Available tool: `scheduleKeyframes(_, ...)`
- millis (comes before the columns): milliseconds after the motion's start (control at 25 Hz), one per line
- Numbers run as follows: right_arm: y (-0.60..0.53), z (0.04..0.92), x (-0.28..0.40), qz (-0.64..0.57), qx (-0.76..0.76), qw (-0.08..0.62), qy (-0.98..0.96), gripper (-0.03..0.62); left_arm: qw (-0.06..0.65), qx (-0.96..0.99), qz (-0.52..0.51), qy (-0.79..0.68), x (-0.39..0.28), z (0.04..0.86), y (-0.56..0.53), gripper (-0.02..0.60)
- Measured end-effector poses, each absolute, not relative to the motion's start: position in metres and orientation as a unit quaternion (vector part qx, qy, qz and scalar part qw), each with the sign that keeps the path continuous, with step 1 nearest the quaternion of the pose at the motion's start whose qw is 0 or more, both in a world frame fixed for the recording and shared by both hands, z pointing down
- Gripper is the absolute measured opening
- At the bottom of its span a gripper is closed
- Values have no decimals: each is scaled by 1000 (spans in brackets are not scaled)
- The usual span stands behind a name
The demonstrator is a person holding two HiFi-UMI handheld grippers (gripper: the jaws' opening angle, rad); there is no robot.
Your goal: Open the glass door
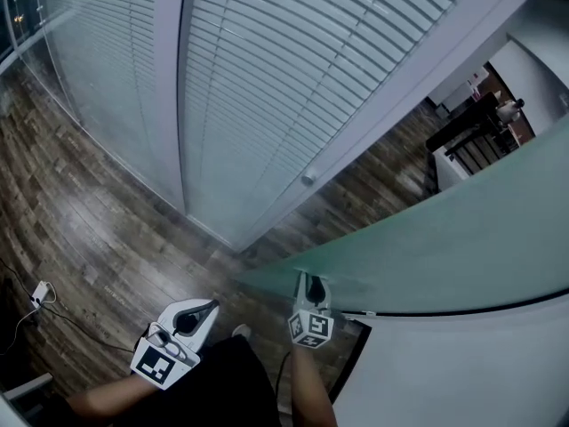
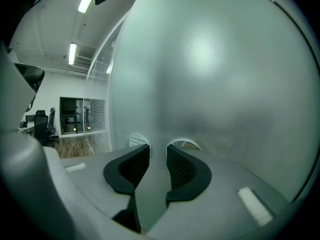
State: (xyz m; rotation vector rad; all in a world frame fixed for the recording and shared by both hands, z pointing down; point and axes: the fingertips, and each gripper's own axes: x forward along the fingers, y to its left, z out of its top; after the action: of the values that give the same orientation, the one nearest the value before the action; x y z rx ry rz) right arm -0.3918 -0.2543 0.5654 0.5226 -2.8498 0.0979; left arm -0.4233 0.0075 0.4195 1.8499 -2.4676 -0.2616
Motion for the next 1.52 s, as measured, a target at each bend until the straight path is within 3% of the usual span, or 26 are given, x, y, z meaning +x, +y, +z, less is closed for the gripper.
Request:
scheduleKeyframes(600,-209,562,-342,48,169,115,-978,109,50,685,-90,-722,-370,429,-38,0)
scheduleKeyframes(680,-203,563,-334,48,161,116,-979,109,58,683,-93,-723,-363,430,-44,112)
scheduleKeyframes(720,-200,565,-328,48,158,115,-979,109,62,685,-95,-720,-358,432,-48,134)
scheduleKeyframes(960,-182,576,-300,50,146,108,-982,110,60,722,-80,-685,-331,437,-74,167)
scheduleKeyframes(1320,-149,576,-256,56,161,94,-981,110,39,745,-75,-662,-287,432,-72,155)
scheduleKeyframes(1440,-141,576,-248,54,159,97,-981,110,-1,745,-52,-665,-277,425,-69,79)
scheduleKeyframes(1520,-134,579,-242,54,152,103,-981,112,-7,741,-50,-669,-268,426,-64,79)
